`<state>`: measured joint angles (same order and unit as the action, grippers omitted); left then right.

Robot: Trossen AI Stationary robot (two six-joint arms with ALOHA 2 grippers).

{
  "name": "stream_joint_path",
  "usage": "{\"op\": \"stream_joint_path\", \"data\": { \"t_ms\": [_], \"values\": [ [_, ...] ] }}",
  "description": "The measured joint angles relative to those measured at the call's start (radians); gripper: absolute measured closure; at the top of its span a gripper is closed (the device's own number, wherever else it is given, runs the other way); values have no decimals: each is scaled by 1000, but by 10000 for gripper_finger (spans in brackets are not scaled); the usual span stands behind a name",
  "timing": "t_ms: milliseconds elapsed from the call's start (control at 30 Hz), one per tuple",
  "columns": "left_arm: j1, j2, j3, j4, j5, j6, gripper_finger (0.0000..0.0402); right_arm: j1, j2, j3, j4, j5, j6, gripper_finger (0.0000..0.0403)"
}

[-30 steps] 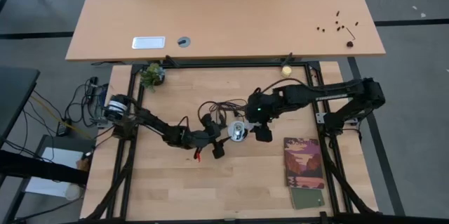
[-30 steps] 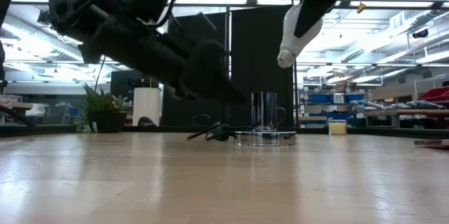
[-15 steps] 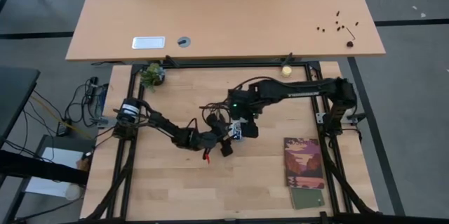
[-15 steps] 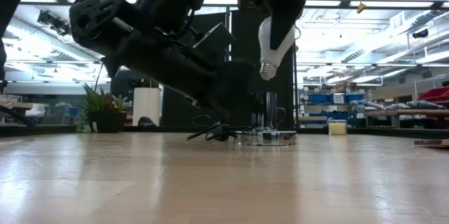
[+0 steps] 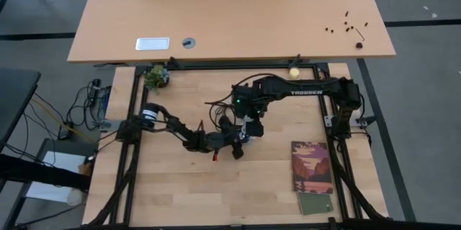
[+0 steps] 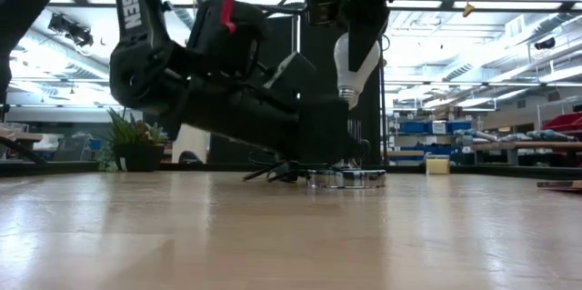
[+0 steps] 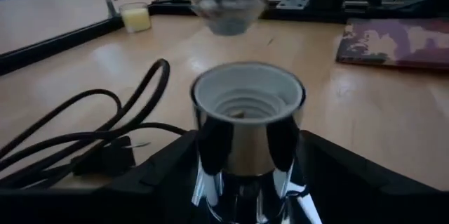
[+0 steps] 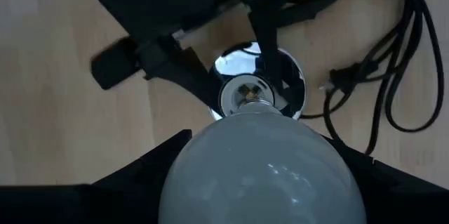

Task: Screw lightbulb
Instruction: Insert the white lightbulb into the silver lamp

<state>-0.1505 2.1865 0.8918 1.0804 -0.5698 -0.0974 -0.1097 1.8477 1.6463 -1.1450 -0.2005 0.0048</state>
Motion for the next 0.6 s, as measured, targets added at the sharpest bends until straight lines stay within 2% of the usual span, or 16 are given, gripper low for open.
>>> {"op": "stream_joint_path", "data": {
  "t_ms": [133,300,433,600],
  "values": [
    [0,14,4,20,-55,51,164,2,0,-5,-3,-4,-5,133],
    [0,14,4,103,-58,140,191,2,0,-5,34,-5,-6,133],
    [0,14,5,102,-57,123,214,2,0,-5,35,-5,-5,133],
    [0,14,4,94,-54,114,219,2,0,-5,50,-5,3,133]
  ]
}}
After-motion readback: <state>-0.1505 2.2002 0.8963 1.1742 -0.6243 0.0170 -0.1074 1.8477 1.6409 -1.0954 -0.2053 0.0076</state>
